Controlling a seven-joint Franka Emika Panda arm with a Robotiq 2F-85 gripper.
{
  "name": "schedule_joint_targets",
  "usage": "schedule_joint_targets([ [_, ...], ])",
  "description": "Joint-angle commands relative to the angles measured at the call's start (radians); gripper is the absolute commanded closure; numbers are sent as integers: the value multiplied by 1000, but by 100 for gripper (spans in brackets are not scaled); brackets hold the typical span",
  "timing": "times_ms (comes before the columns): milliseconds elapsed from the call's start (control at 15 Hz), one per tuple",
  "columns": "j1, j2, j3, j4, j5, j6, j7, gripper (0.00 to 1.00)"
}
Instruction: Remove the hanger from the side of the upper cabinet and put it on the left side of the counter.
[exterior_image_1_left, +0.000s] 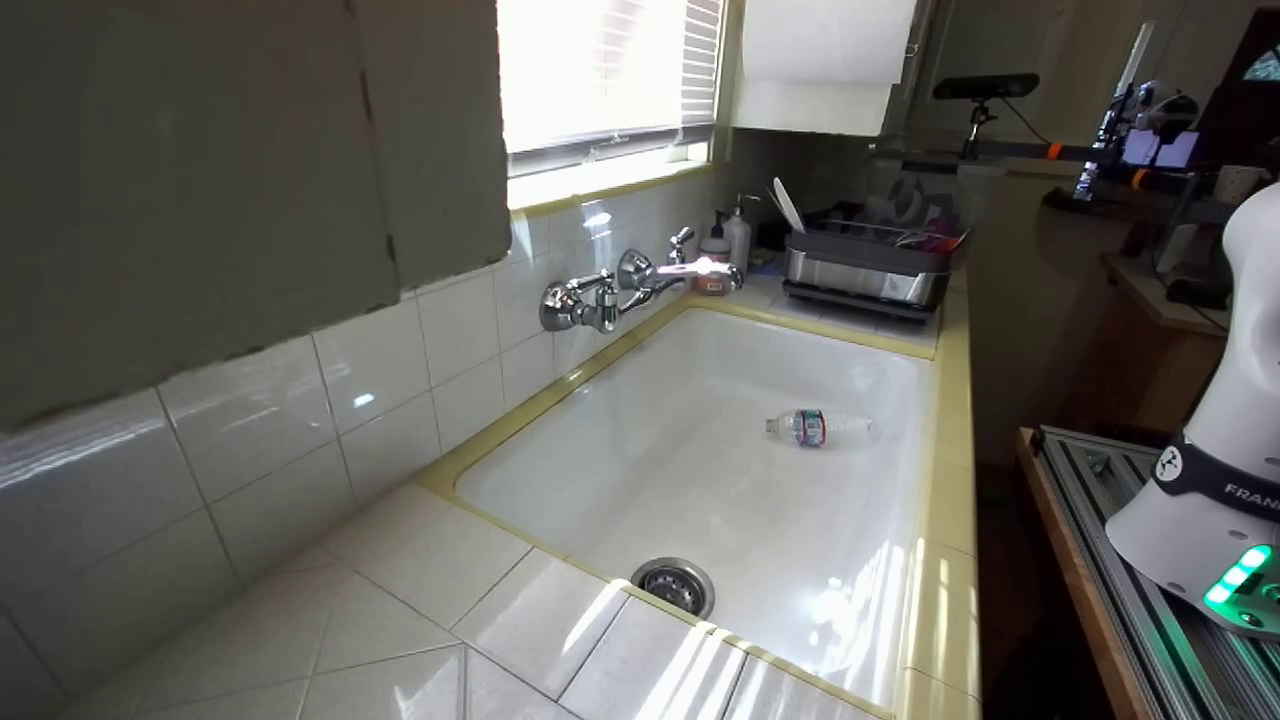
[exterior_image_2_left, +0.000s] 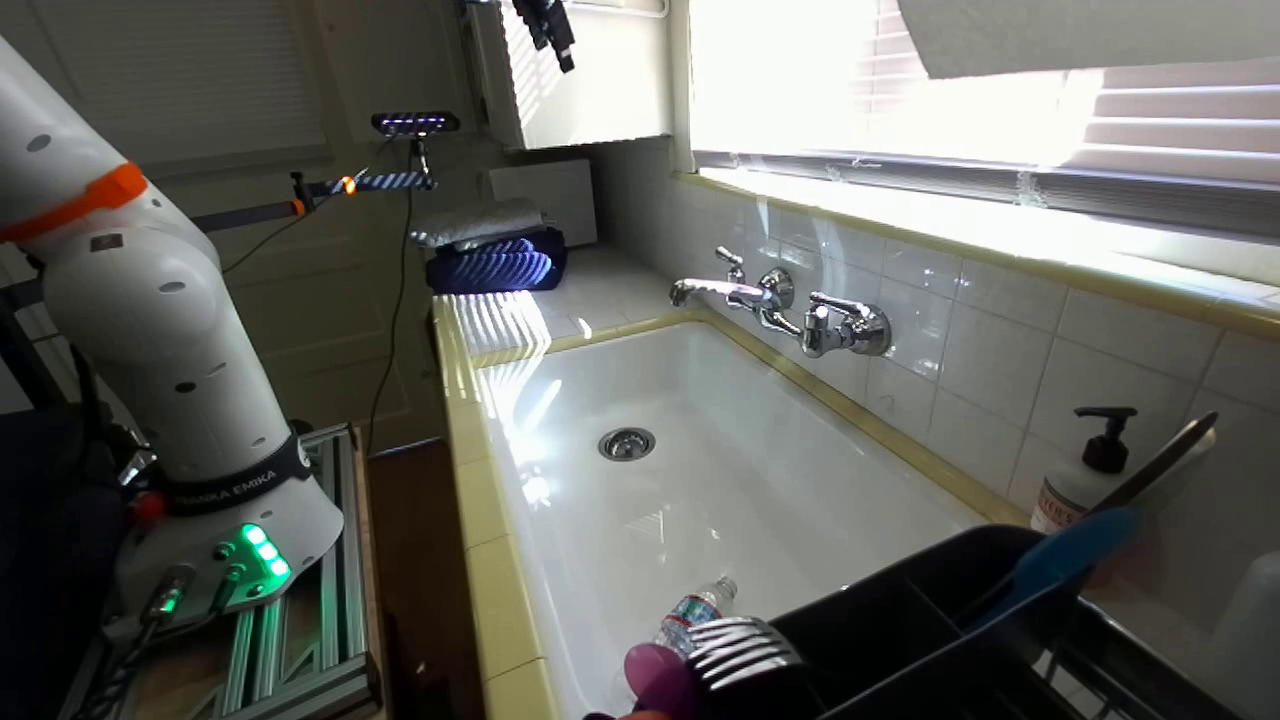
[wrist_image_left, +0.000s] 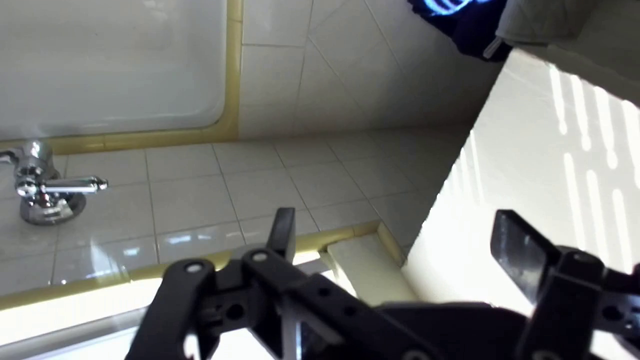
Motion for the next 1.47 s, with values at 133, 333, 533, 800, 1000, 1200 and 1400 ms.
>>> schedule_joint_targets([
  [133, 0, 188, 12, 246, -70, 43, -46, 0],
  [333, 6, 294, 20, 382, -98, 46, -41, 0],
  [533, 19, 390, 31, 508, -95, 37, -38, 0],
  [800, 42, 480, 48, 623, -89, 31, -45, 0],
  [1000, 38, 458, 46, 585, -79, 48, -41, 0],
  [1200, 40, 470, 46, 602, -79, 48, -42, 0],
  [1400, 45, 475, 37, 596, -98, 80, 76, 0],
])
